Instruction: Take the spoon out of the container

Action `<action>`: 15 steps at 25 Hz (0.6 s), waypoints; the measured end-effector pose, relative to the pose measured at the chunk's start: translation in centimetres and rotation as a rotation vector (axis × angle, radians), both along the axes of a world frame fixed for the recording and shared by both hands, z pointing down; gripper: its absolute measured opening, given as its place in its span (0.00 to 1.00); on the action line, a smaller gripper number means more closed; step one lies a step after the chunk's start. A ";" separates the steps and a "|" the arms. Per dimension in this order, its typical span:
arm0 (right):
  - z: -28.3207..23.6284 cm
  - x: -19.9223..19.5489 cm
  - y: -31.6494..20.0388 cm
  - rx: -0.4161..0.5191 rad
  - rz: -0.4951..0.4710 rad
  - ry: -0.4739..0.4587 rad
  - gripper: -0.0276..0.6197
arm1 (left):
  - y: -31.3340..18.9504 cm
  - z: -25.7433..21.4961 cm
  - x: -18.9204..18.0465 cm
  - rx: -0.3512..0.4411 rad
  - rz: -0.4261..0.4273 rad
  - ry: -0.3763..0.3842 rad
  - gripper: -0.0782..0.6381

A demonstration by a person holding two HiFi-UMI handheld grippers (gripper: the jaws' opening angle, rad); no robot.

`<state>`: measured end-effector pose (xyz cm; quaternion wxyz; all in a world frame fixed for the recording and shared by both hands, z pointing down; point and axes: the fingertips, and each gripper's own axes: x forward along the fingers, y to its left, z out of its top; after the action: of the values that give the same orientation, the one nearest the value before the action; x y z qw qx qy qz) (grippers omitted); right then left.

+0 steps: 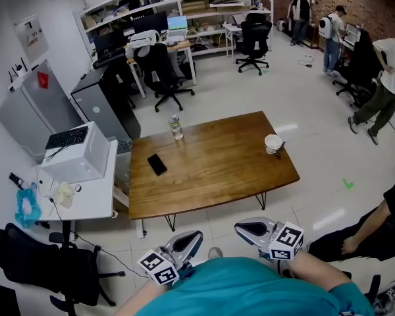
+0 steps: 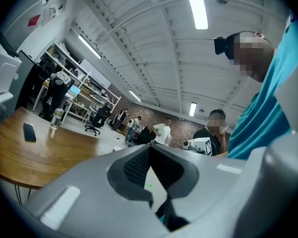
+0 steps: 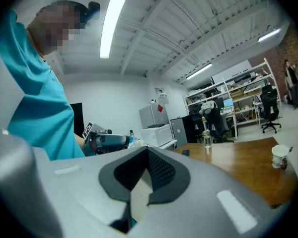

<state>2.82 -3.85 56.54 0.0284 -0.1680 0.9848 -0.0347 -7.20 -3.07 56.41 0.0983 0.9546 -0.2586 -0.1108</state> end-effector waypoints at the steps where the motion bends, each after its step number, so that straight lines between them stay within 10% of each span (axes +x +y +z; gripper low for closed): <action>1: 0.4 0.0 -1.5 -0.001 0.005 0.008 0.05 | -1.7 0.5 0.2 -0.005 0.010 0.007 0.11; 15: 3.3 -0.8 -27.0 -0.077 0.208 0.029 0.06 | -29.0 3.0 -2.4 -0.028 0.172 0.047 0.11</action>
<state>2.05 -30.89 59.84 0.0112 -0.2708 0.9603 -0.0669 -9.57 -32.11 59.38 0.1266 0.9689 -0.1749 -0.1206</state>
